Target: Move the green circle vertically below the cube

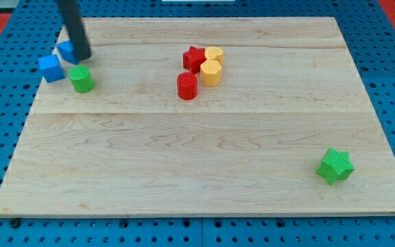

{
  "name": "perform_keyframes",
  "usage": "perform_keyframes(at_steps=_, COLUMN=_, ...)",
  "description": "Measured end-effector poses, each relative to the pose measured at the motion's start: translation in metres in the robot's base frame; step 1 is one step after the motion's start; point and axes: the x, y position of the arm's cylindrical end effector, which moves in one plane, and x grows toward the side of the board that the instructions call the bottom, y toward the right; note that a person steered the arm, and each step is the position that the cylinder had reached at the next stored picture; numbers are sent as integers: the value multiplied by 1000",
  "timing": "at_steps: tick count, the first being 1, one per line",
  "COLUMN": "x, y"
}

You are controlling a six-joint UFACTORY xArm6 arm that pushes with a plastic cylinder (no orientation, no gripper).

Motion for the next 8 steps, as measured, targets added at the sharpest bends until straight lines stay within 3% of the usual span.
perform_keyframes(at_steps=2, x=94, y=113)
perform_keyframes(at_steps=3, x=74, y=56)
perform_keyframes(at_steps=4, x=50, y=55)
perform_keyframes(at_steps=5, x=47, y=50)
perform_keyframes(at_steps=8, x=58, y=-37)
